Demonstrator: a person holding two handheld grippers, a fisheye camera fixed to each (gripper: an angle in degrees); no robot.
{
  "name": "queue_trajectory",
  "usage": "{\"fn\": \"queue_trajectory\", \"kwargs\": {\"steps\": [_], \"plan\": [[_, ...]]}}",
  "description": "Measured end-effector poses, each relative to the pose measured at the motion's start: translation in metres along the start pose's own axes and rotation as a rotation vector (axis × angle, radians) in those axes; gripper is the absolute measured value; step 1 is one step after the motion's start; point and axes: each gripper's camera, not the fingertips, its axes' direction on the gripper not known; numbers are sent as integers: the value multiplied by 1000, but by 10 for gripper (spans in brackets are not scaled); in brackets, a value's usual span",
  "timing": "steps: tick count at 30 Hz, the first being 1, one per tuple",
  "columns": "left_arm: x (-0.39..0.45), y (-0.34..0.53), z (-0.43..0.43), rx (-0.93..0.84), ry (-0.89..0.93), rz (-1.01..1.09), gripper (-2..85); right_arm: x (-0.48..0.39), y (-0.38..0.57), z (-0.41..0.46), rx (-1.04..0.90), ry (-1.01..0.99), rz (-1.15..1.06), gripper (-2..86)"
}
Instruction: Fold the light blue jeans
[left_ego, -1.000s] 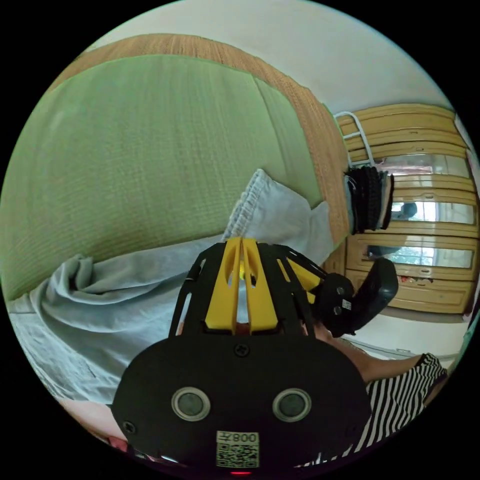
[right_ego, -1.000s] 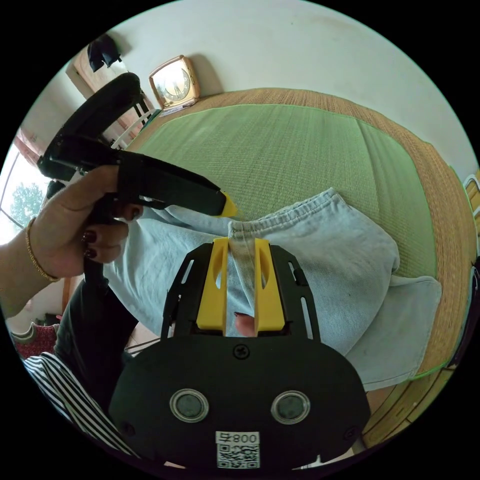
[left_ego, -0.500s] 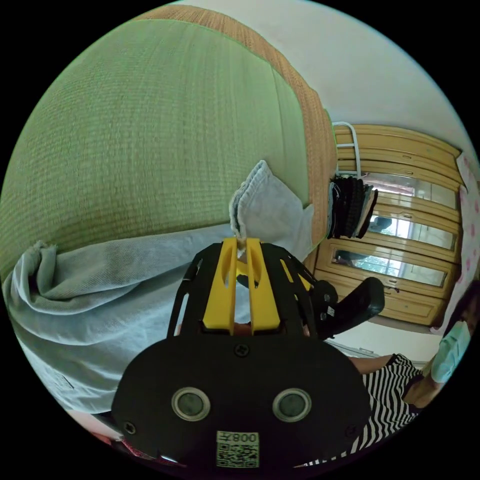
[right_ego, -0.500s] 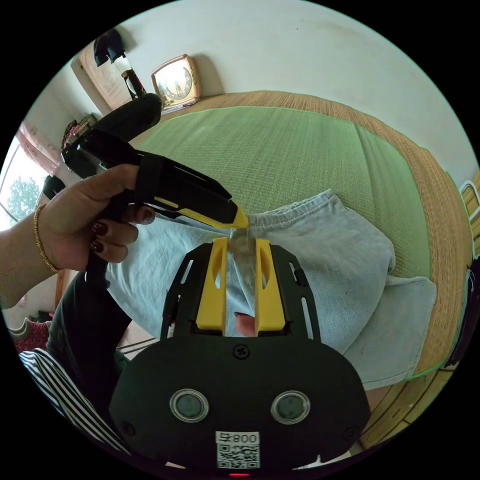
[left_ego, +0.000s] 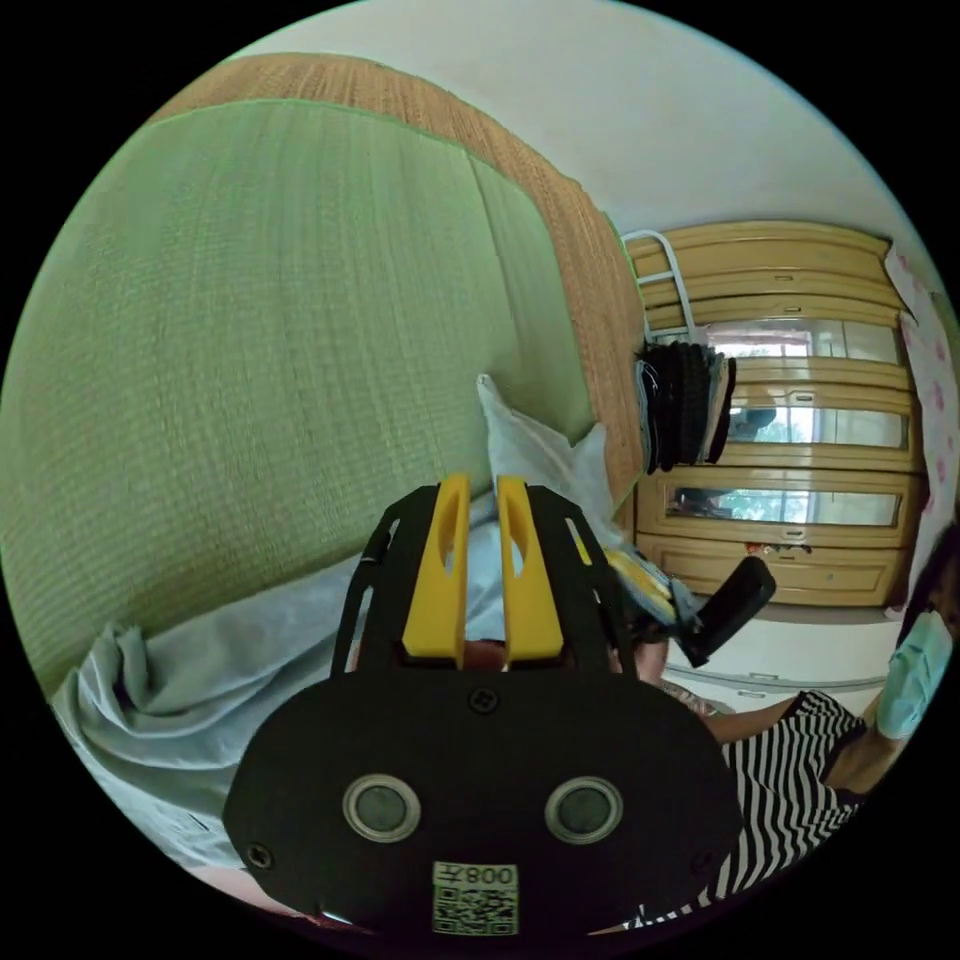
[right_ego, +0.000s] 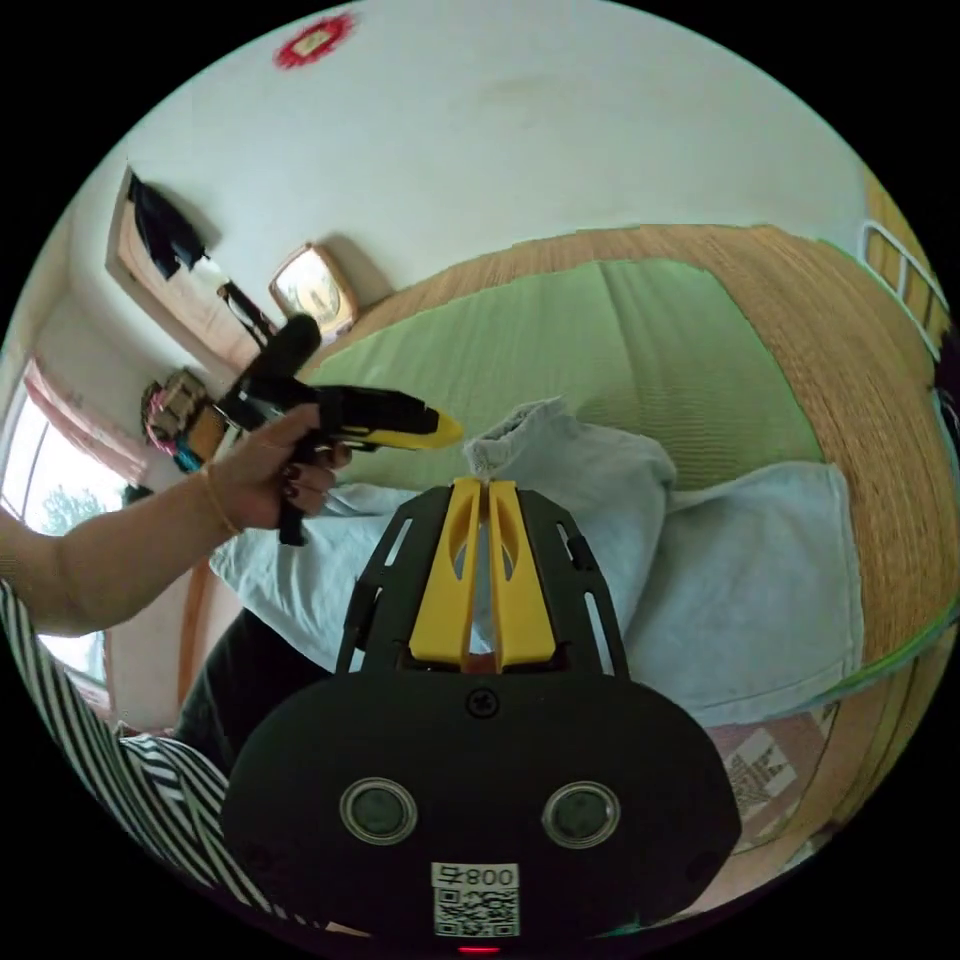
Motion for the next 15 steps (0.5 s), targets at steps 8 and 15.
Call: {"fn": "queue_trajectory", "kwargs": {"steps": [8, 15], "plan": [[112, -42, 67, -73, -30, 304, 72, 131, 53, -109, 220, -31, 300, 8], [223, -51, 136, -188, -169, 587, 76, 242, 118, -130, 201, 15, 601, 8]]}}
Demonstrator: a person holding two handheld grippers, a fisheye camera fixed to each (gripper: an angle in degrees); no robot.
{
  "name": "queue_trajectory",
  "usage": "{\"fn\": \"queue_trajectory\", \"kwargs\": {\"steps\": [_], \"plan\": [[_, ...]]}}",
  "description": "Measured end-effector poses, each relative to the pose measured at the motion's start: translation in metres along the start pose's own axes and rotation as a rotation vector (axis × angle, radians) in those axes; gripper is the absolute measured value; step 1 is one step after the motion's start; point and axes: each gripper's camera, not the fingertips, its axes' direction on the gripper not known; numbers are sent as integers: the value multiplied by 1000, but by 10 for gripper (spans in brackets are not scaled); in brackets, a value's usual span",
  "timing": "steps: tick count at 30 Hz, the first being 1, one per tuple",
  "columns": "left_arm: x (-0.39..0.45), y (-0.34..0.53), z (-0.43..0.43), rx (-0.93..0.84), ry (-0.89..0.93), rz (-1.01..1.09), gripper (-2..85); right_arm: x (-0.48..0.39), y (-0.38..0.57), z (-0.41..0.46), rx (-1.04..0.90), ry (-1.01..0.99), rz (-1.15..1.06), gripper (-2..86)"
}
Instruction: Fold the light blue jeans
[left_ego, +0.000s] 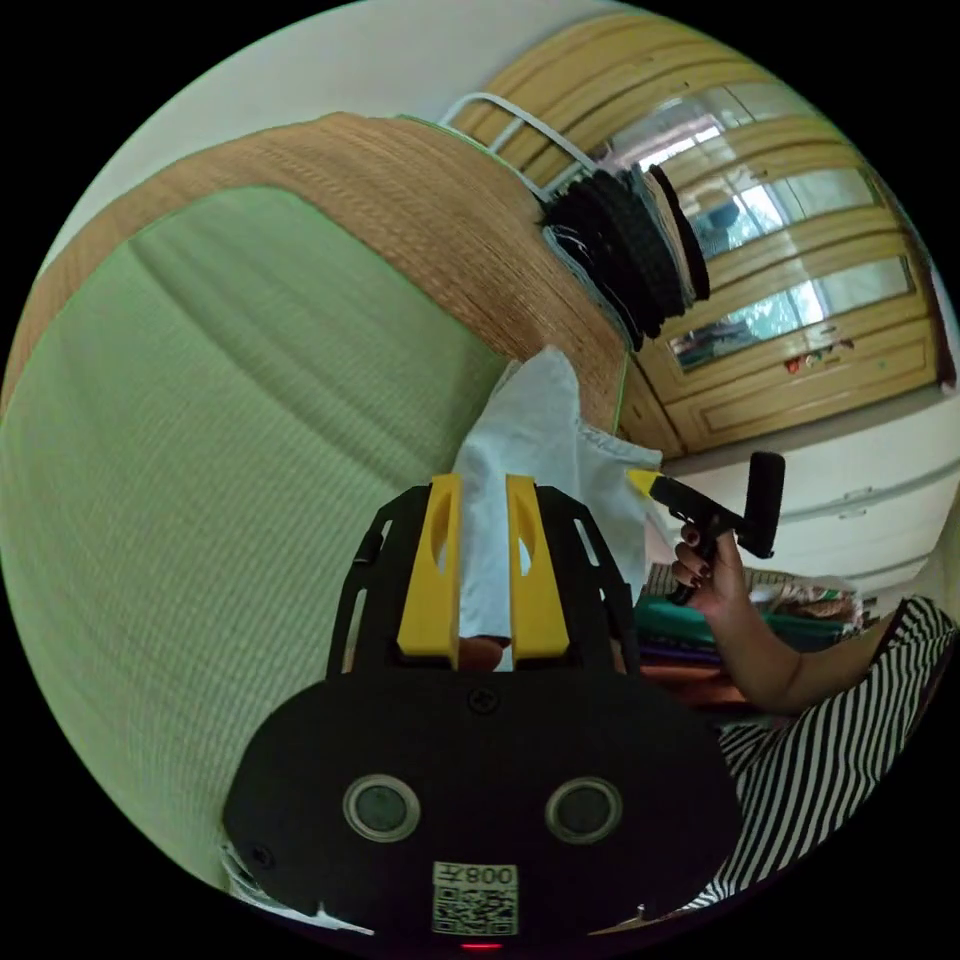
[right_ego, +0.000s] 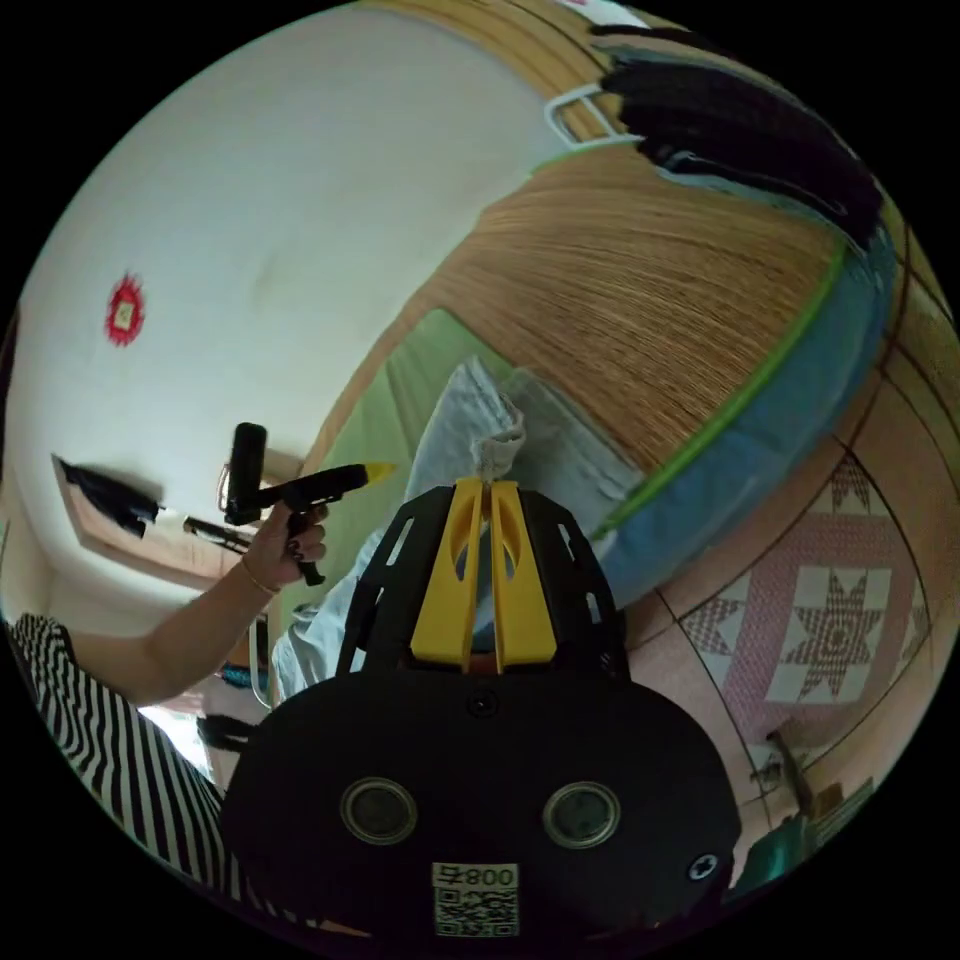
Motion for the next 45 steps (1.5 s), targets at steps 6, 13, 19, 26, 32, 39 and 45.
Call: {"fn": "queue_trajectory", "kwargs": {"steps": [6, 13, 19, 26, 32, 39, 45], "plan": [[64, -52, 33, -107, -172, 170, 74, 59, -8, -5, -27, -15, 75, 9], [102, -74, 62, -213, -297, 226, 54, 84, -18, -6, -46, -23, 63, 9], [132, -63, 41, -144, -307, 223, 22, 91, -25, -10, -28, -70, 48, 10], [155, -48, 28, -129, -357, 226, 15, 90, -37, -10, -22, -57, 12, 10], [155, -31, 32, -151, -397, 183, 14, 113, -40, 15, -53, -144, 120, 12], [156, 51, -36, 31, -404, 97, 10, 91, -41, 10, -10, -47, 129, 21], [136, 188, -96, 76, -365, -77, 6, 12, -51, 21, 35, 69, -33, 6]]}}
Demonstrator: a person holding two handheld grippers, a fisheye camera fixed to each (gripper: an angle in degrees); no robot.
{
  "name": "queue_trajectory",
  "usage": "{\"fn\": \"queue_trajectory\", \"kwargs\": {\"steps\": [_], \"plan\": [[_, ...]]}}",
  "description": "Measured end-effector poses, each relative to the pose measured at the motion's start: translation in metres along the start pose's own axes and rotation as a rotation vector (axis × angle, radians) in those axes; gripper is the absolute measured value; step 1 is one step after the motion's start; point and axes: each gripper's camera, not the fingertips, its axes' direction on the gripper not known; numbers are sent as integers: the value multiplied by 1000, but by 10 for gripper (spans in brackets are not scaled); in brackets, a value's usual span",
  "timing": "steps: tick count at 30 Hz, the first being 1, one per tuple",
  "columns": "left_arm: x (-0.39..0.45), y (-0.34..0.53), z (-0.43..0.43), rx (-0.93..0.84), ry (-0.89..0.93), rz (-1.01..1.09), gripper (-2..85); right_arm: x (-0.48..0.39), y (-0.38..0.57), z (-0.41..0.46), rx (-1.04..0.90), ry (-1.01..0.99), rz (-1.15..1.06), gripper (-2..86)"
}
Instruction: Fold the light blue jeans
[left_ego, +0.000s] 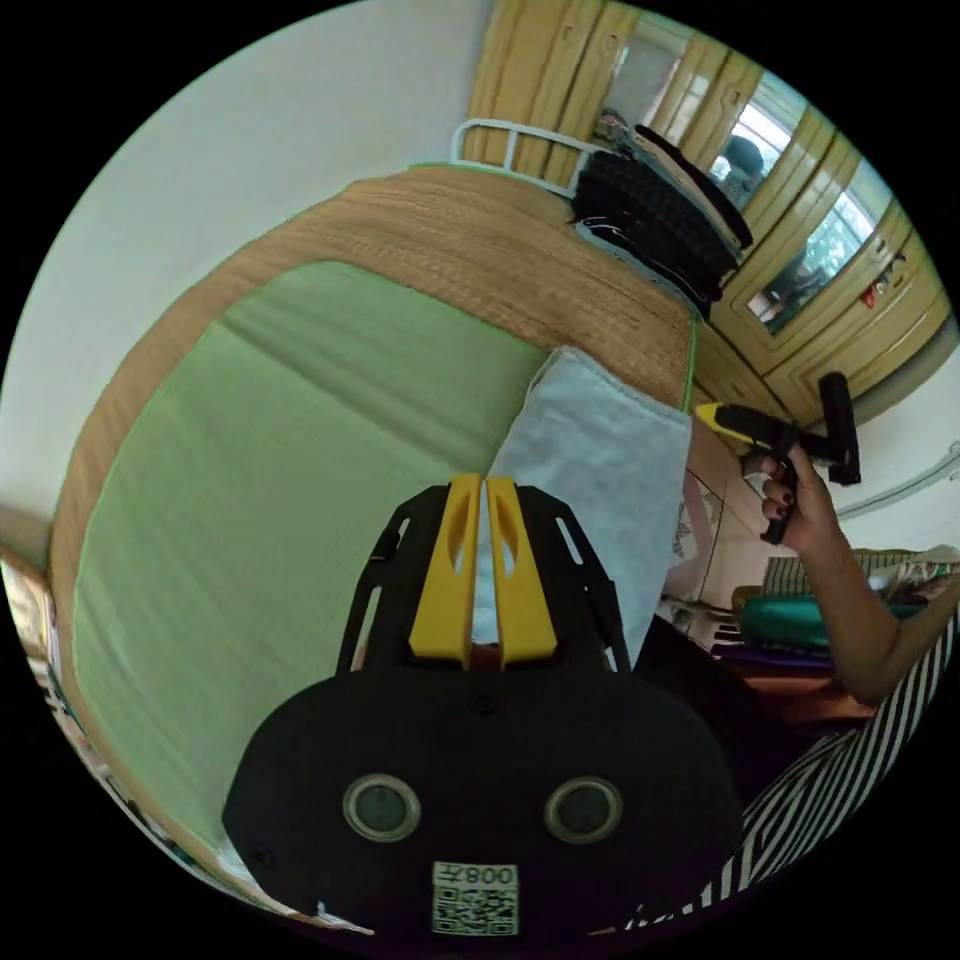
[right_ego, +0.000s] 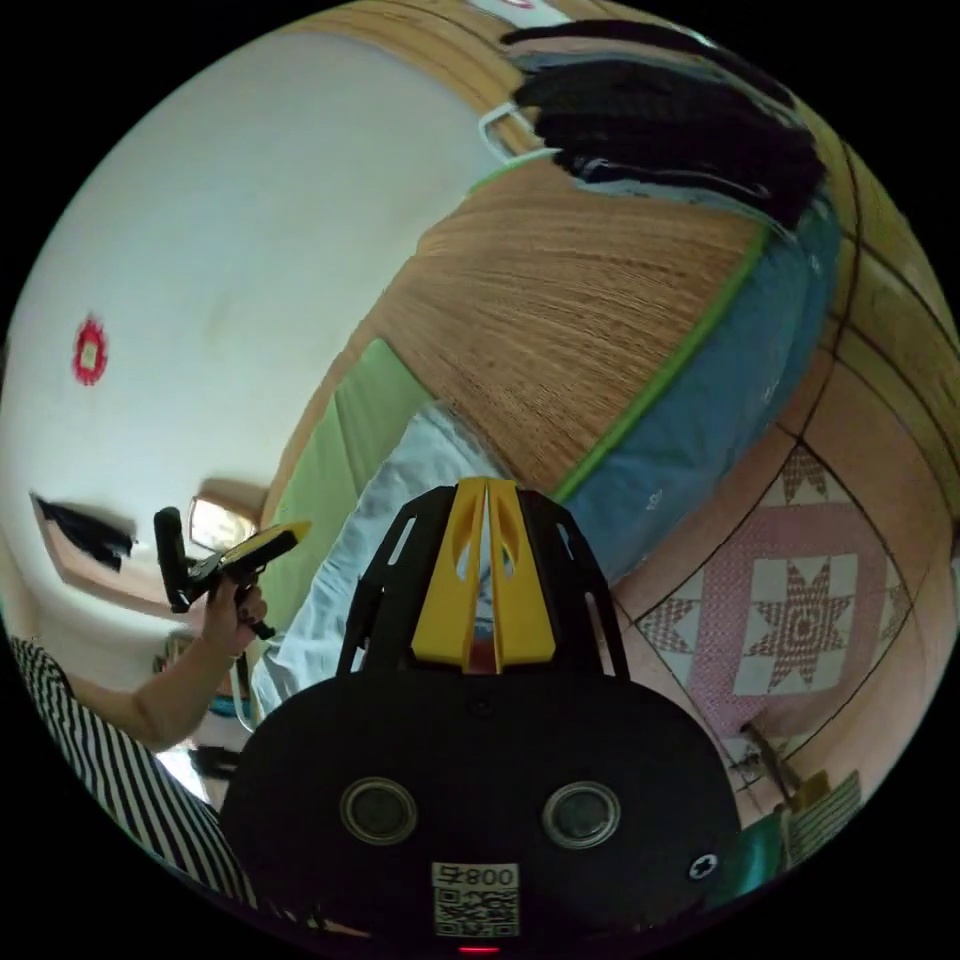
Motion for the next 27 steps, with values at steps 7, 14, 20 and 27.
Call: {"fn": "queue_trajectory", "kwargs": {"steps": [7, 14, 20, 27], "plan": [[-56, 135, -14, -185, 7, -225, 4, -66, -10, 92, -221, 108, -167, 2], [-130, 275, -110, -26, -68, -474, 24, -180, 7, 120, -283, -4, -383, 1], [-200, 347, -144, 30, -103, -608, 62, -355, 67, 225, -535, -206, -763, 0], [-251, 405, -140, -72, -100, -636, 36, -473, 122, 311, -698, -239, -977, 6]]}}
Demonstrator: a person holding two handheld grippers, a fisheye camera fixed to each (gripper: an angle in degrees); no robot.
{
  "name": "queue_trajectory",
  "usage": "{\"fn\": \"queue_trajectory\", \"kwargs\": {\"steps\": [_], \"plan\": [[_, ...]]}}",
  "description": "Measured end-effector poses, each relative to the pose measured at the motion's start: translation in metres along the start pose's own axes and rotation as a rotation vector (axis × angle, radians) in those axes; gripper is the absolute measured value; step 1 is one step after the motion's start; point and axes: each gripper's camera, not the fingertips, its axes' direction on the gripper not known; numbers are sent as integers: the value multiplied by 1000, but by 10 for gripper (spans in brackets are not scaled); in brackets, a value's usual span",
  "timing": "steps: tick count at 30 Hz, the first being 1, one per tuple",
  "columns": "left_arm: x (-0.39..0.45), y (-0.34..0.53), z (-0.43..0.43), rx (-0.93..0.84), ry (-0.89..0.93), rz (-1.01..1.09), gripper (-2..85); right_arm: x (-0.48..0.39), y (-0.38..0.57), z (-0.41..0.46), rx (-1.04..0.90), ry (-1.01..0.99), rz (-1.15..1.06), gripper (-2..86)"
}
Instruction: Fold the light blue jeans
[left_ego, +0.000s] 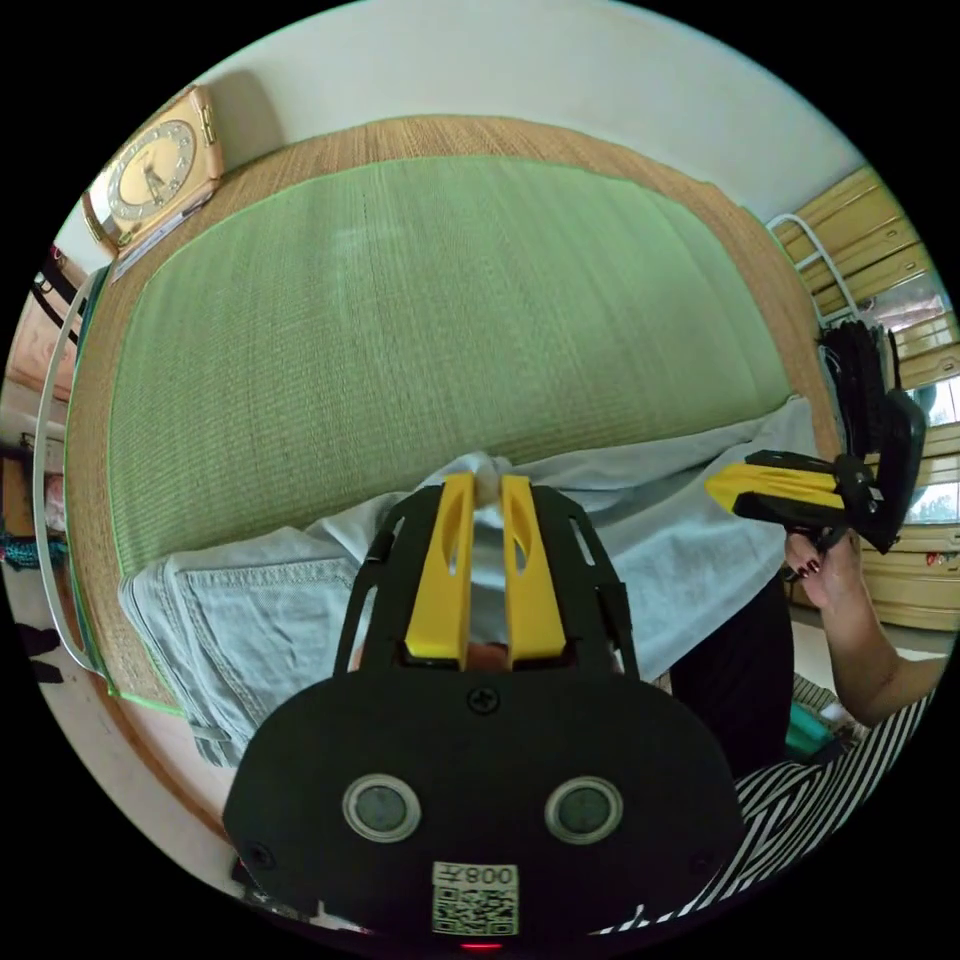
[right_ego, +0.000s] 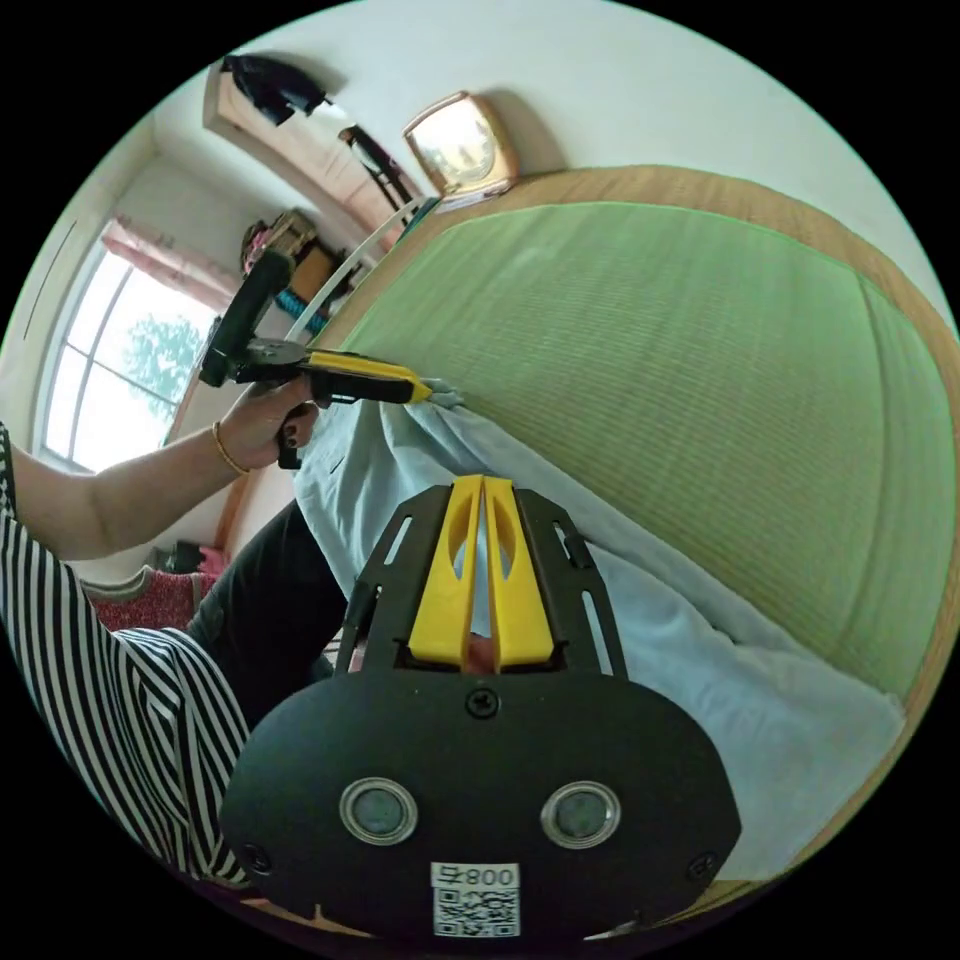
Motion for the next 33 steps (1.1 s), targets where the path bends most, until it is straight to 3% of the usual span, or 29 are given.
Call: {"fn": "queue_trajectory", "kwargs": {"steps": [9, 12, 17, 29, 33], "plan": [[-86, 90, -49, 269, 118, -89, 10, -53, -117, 52, -37, -62, -178, 66], [-106, 109, -54, 299, 114, -91, 8, -70, -154, 70, -55, -122, -203, 71], [-138, 133, -61, 323, 109, -80, 7, -96, -201, 122, -183, -36, -279, 71], [-229, 182, -75, 408, 125, -97, 14, -127, -277, 147, -138, 102, -448, 1], [-271, 175, -67, 347, 154, -71, 34, -121, -296, 160, -155, 80, -434, 0]]}}
